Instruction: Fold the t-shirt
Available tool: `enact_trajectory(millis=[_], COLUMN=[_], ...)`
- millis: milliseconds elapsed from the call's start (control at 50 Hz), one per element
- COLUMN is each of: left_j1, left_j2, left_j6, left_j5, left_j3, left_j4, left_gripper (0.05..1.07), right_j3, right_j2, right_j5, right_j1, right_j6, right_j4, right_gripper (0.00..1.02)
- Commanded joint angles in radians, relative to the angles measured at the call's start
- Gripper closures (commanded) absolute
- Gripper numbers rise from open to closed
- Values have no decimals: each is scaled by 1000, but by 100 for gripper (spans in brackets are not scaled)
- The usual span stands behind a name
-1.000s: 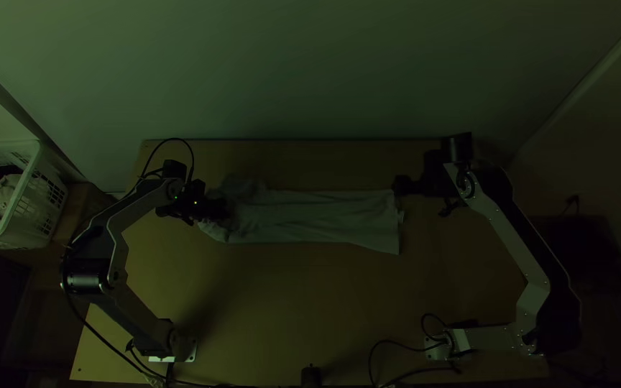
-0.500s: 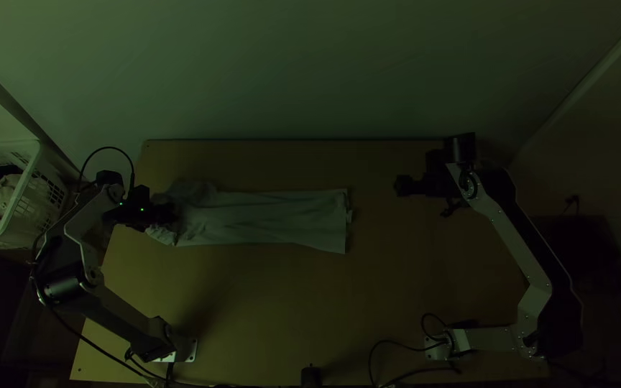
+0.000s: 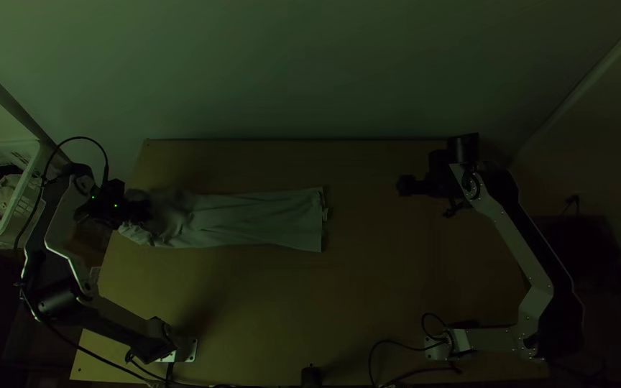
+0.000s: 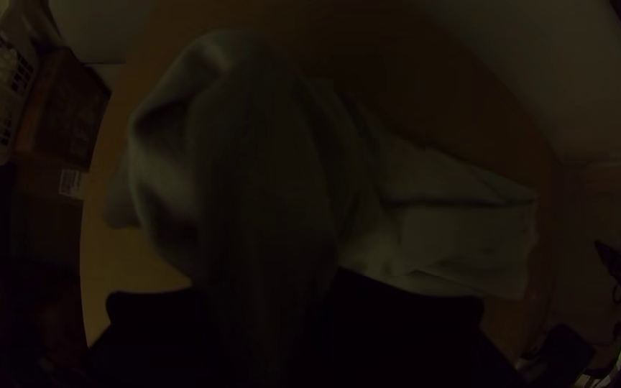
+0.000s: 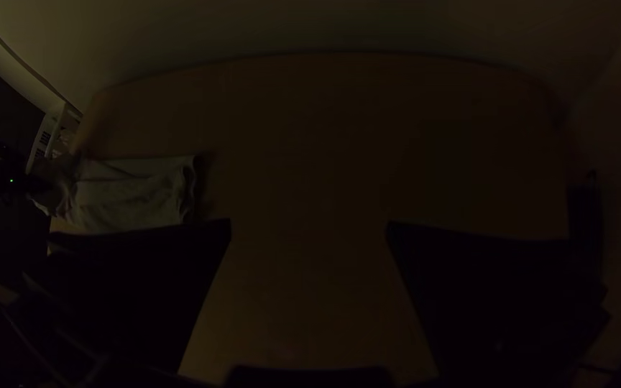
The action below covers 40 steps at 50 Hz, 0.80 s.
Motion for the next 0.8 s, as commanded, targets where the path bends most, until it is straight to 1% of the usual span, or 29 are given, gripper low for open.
enact_trajectory(millis=[0,300,640,780], left_j1=[-74,-326,-594,-679], left_j2=[-90,-147,-112,-61], left_j6=[-13,-102,-218,-259], left_j5=[-13,-102,-228,-255], left_j3=[77,183,231,267], left_j4=[-58,-144,-147,-150], left_gripper=[105,105,105,105], right_j3=[-29,-65,-104,-128], right_j2=[-33,-63,-100,-117], right_j5=[-7,-7,-7,-7], right_j1=[-6,-39,-71,-79], right_j6=[-6,-8,-9,-9], right_j4=[2,2,2,5], right_gripper=[3,3,3,3])
